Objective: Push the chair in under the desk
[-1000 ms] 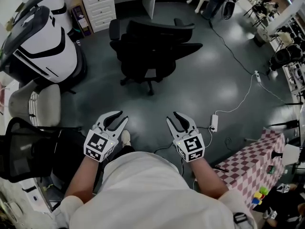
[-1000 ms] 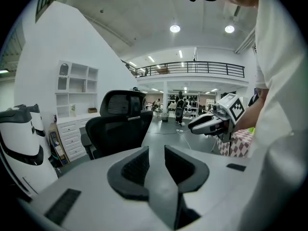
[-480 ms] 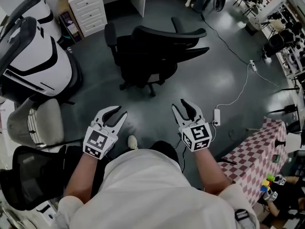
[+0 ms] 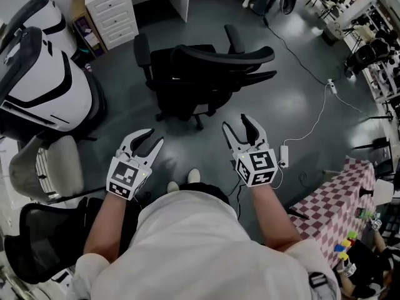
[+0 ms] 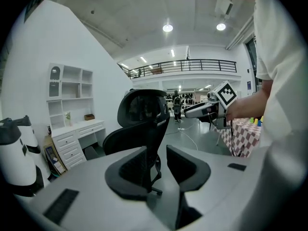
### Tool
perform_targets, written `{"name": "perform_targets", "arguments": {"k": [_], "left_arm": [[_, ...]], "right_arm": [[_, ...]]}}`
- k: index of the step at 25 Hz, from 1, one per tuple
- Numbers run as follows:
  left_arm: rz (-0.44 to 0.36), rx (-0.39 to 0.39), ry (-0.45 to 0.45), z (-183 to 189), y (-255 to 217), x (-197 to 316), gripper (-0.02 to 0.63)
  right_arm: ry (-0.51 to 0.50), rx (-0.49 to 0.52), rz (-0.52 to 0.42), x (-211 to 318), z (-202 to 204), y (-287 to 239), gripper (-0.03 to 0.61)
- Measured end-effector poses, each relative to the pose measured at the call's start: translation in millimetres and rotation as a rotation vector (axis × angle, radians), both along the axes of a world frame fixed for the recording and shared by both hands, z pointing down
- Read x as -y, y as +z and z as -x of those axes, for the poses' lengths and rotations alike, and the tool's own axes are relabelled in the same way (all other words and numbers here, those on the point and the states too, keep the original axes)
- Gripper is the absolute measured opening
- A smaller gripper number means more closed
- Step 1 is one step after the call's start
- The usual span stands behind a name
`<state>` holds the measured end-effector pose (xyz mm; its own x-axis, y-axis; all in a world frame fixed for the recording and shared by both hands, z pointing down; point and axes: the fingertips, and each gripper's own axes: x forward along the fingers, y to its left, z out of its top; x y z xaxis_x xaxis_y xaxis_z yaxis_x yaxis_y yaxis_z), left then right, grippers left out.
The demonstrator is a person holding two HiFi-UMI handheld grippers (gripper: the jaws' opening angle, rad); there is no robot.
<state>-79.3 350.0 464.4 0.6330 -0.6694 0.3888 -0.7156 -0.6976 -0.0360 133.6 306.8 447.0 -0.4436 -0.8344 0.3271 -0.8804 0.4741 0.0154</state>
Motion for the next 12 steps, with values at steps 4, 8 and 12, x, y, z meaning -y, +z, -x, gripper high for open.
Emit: {"name": "perform_targets", "arguments": {"k": [4, 8, 12], "left_arm": [[-0.011, 0.043, -0.015, -0.3, -4.0, 31.5, 0.147], [-0.021, 0.079, -0.049, 1.9, -2.7, 64.4, 0.168], [-0.046, 0.141, -0.050, 4.7, -0.8, 97.5, 0.192]], "right_arm": [[0.004, 0.033, -0.001, 33.2, -3.5, -4.8, 0.256], [0.009, 0.041, -0.022, 60.5, -10.0, -7.6, 0.288], [0.007, 0.074, -0.021, 81.1, -9.7, -5.4, 0.308]]}}
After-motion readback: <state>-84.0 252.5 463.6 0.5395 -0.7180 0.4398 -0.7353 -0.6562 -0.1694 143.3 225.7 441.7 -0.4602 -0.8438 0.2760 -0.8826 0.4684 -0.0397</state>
